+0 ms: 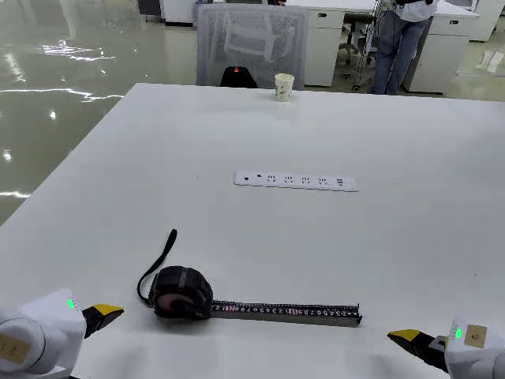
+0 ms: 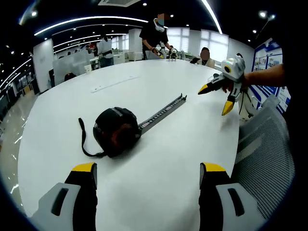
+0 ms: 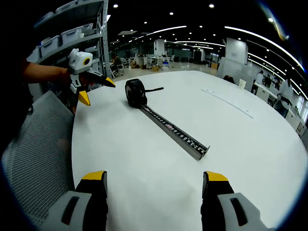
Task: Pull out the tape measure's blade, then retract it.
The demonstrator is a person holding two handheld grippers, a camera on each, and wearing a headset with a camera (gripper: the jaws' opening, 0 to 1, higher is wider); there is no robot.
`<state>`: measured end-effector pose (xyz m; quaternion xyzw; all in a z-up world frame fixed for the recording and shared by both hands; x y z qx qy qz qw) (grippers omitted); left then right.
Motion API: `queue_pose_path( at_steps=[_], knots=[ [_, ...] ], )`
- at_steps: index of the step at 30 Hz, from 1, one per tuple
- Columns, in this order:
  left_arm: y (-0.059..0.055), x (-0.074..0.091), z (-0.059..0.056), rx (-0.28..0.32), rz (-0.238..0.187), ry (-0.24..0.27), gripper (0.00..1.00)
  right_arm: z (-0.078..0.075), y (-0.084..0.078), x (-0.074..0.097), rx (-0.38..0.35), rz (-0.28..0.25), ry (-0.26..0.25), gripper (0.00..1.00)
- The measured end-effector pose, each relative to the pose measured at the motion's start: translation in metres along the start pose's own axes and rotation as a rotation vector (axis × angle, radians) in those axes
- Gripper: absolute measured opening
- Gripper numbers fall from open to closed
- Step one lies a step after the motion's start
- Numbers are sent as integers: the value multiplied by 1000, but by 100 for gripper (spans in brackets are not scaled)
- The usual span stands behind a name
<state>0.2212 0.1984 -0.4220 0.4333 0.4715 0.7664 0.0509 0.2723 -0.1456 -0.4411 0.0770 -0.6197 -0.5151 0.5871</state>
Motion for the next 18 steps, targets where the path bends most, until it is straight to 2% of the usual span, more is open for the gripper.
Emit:
queue_pose_path(
  at_steps=[11, 18],
  knots=[
    [1, 3, -10, 40, -36, 62, 91, 13, 3, 2, -34, -68, -30, 87],
    [8, 7, -16, 59, -67, 98, 92, 23, 5, 4, -55, -108, -46, 90]
  ],
)
Point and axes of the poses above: the centre of the closed fingertips' face, and the gripper's own axes: x roughly backward along the fingers, z roughly to its left, y roughly out of its top, the point moved 7 cm from there along x, roughly backward along the fingers, and after that the axes turned 15 degrees about -x, right-handed, at the moved point
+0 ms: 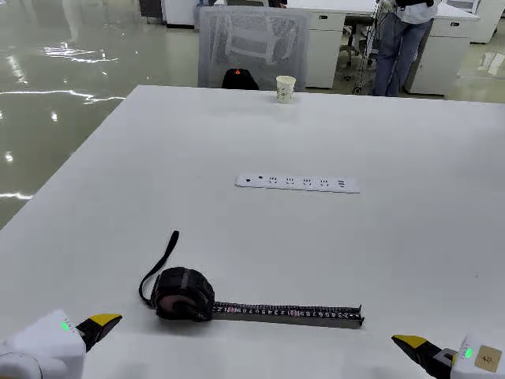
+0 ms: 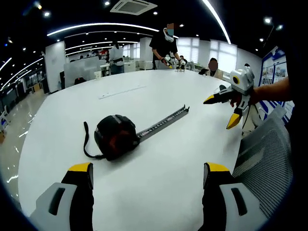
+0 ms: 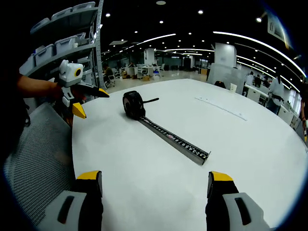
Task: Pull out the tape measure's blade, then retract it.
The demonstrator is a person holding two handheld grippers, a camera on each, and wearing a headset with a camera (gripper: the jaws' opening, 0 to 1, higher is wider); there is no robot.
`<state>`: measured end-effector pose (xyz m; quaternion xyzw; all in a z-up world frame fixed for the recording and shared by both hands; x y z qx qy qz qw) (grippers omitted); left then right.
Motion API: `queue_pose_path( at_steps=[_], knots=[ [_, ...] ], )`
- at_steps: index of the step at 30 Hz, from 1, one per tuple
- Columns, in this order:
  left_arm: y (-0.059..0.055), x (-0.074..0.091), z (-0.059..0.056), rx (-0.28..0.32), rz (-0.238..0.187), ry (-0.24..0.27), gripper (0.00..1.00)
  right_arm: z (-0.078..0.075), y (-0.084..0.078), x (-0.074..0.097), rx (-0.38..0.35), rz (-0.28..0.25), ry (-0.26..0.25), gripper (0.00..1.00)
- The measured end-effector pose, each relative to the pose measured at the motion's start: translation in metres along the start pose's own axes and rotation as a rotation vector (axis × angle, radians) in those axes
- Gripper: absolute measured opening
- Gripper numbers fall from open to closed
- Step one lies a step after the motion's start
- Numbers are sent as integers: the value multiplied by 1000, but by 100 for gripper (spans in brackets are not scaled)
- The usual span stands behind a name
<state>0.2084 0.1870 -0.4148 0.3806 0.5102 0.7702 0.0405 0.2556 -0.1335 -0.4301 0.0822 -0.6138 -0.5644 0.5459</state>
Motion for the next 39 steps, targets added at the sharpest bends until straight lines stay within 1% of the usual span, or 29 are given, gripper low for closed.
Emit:
queue_pose_path(
  at_steps=[4, 9, 14, 19, 24, 27, 32, 39],
  knots=[
    [2, 0, -4, -2, -7, 8, 94, 6, 0, 0, -19, -22, -3, 91],
    [3, 2, -10, 18, -16, 24, 98, 10, -1, 0, -39, -39, -15, 94],
    [2, 4, -17, 16, -15, 32, 99, 15, 1, 0, -54, -56, -25, 96],
    [2, 6, -19, 32, -22, 44, 99, 20, 3, -1, -63, -70, -30, 99],
    [4, 6, -22, 51, -34, 56, 99, 23, 3, -2, -75, -77, -35, 99],
    [5, 6, -24, 52, -37, 57, 99, 26, 3, -1, -89, -90, -42, 99],
    [5, 6, -26, 51, -33, 57, 99, 29, 3, -1, -111, -94, -52, 99],
    [7, 8, -29, 63, -37, 73, 99, 34, 3, 0, -124, -101, -65, 99]
  ],
)
Point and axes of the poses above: the centre of the closed fingertips' face, and the gripper's own axes: x roughly backward along the fingers, z roughly to its left, y roughly out of its top, the point moved 7 cm from there along x, roughly backward along the fingers, and after that the axes turned 15 degrees about -x, right-handed, at the moved point
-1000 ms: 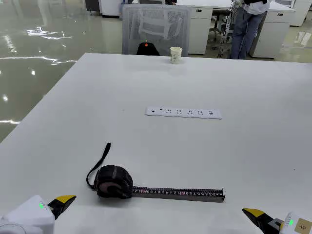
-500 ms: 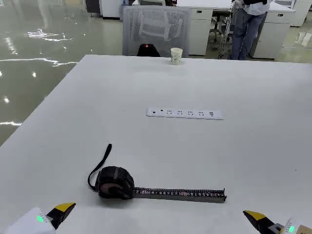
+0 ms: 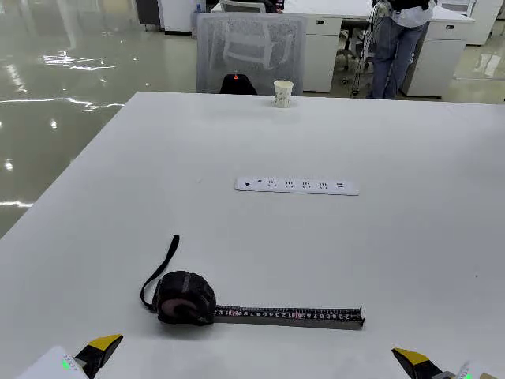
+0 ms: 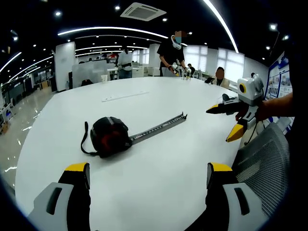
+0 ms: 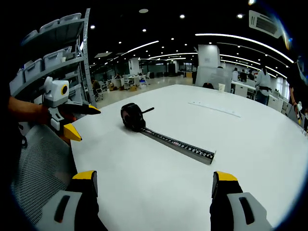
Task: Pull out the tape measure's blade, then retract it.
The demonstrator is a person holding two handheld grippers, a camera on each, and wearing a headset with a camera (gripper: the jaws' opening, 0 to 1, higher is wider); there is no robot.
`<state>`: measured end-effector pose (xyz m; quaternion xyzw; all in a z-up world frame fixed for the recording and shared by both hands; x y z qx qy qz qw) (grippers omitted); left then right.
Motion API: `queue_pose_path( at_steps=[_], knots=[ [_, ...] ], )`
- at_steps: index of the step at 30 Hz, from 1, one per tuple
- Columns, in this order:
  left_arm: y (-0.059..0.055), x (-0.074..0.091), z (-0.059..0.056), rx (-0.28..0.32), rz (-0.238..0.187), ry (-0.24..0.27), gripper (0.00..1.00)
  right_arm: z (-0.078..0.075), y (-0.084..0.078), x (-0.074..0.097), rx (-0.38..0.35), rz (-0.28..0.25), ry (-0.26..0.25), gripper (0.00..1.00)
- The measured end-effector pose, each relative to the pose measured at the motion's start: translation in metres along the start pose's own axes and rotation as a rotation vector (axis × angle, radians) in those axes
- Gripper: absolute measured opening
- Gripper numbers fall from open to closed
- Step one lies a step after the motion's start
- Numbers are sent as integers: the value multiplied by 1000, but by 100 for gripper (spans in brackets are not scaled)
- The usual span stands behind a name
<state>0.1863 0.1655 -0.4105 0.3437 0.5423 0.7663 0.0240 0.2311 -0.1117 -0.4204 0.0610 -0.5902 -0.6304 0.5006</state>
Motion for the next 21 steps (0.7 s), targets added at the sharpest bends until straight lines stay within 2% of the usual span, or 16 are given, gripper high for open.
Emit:
queue_pose_path(
  at_steps=[11, 21],
  knots=[
    [2, 1, -2, 3, -2, 24, 99, 5, 2, -1, -15, -11, -19, 99],
    [4, 1, -3, 18, -10, 25, 99, 9, 3, 0, -33, -17, -32, 99]
  ],
)
Point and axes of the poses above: the centre of the closed fingertips' face, and the gripper's own axes: x roughly backward along the fingers, z roughly to its left, y roughly out of its top, the point moved 7 cm from there along x, roughly backward along the fingers, and after that the axes turned 15 degrees about -x, right-handed, at the moved point
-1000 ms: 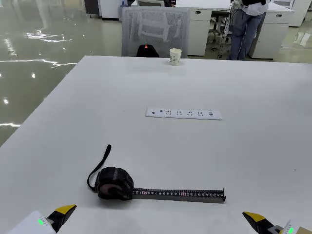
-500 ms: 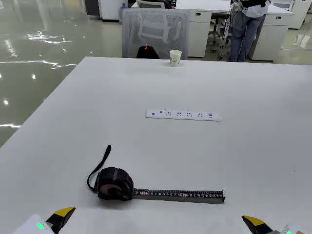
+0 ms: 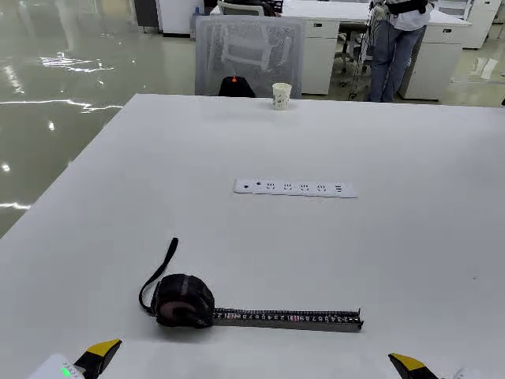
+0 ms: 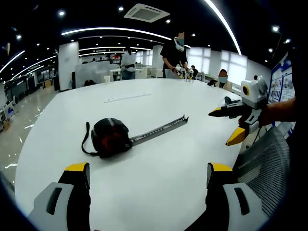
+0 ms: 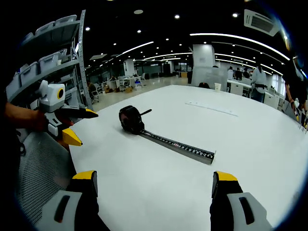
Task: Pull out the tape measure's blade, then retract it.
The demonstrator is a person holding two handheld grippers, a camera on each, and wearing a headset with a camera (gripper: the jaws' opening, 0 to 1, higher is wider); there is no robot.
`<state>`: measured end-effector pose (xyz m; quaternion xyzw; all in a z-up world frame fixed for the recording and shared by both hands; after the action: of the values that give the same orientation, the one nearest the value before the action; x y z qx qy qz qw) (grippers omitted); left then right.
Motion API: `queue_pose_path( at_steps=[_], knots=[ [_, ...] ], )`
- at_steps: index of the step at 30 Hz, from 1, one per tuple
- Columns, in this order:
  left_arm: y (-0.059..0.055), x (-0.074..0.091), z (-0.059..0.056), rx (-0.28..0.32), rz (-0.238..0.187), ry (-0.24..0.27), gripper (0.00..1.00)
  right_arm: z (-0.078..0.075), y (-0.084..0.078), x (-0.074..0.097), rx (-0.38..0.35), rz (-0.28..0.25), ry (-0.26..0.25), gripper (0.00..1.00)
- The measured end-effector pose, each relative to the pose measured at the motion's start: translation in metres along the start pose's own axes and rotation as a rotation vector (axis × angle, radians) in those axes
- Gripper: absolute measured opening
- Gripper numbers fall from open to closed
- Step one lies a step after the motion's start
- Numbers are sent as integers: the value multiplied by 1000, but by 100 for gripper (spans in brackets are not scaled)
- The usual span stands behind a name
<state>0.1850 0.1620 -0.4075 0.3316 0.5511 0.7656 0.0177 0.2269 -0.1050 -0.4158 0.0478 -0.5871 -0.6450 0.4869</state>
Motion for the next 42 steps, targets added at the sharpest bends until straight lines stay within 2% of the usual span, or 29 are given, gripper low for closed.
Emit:
queue_pose_path(
  at_steps=[18, 21, 28, 35, 42],
  knots=[
    [2, -3, 2, 19, -1, 28, 99, -1, 2, 1, -24, -12, -5, 99],
    [3, -3, 4, 32, 2, 48, 99, -3, 4, 2, -16, -38, 9, 99],
    [3, -5, 8, 64, -3, 87, 99, -10, 7, 1, -3, -17, 21, 99],
    [5, -8, 11, 76, 7, 113, 99, -19, 12, 0, 27, -16, 66, 99],
    [8, -13, 15, 90, 7, 135, 99, -32, 15, -3, 62, 18, 98, 98]
  ],
)
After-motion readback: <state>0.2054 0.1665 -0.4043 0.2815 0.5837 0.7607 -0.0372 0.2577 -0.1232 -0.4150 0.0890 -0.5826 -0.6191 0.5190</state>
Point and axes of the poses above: the centre of the closed fingertips' face, and the gripper's own axes: x roughly backward along the fingers, z roughly to its left, y roughly out of its top, the point moved 7 cm from there along x, roughly backward along the fingers, and after that the axes turned 15 degrees about -x, right-handed, at the moved point
